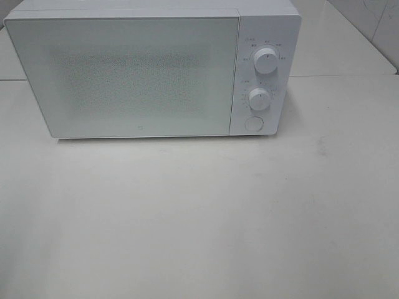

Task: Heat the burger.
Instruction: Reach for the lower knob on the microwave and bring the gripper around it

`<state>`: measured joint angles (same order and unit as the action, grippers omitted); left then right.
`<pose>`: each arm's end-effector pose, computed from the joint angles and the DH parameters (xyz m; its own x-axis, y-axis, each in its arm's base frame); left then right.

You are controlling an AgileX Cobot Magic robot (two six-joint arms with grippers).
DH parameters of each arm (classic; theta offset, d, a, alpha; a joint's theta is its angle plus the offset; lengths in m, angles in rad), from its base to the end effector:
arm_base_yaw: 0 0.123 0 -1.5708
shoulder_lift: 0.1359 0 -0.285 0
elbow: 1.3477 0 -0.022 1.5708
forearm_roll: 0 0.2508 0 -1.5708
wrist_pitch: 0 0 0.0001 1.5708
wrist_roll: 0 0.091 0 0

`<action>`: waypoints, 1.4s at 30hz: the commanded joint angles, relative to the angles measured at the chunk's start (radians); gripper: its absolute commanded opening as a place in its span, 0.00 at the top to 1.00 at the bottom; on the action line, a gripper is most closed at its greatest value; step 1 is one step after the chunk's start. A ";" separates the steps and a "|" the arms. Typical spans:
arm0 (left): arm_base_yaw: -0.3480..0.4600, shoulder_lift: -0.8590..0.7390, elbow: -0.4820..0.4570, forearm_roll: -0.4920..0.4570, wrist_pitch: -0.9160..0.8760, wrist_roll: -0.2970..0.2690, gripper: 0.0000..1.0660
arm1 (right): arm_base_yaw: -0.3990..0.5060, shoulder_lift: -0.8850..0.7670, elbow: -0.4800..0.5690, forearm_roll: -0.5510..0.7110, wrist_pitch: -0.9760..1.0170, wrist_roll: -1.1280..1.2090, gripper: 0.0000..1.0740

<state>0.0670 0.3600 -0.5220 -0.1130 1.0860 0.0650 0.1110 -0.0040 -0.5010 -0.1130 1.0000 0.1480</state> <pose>0.0482 -0.0059 0.2746 -0.7390 -0.0375 -0.6726 0.0092 0.9978 -0.0657 -0.0025 -0.0090 0.2830 -0.3921 0.0431 -0.9189 0.0104 0.9990 0.0424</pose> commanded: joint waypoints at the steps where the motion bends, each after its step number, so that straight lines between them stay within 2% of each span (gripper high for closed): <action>1: 0.000 -0.088 0.004 0.003 -0.012 -0.010 0.06 | -0.006 -0.028 0.004 0.000 -0.004 -0.005 0.30; 15: 0.000 -0.393 0.004 0.011 -0.013 -0.008 0.06 | -0.006 -0.028 0.004 0.000 -0.004 -0.005 0.30; 42: 0.000 -0.381 0.005 0.002 -0.014 -0.008 0.06 | -0.006 -0.024 0.004 0.003 -0.004 -0.006 0.30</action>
<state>0.0670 -0.0040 -0.5210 -0.1050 1.0850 0.0610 0.1110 -0.0040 -0.5010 -0.1130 1.0000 0.1480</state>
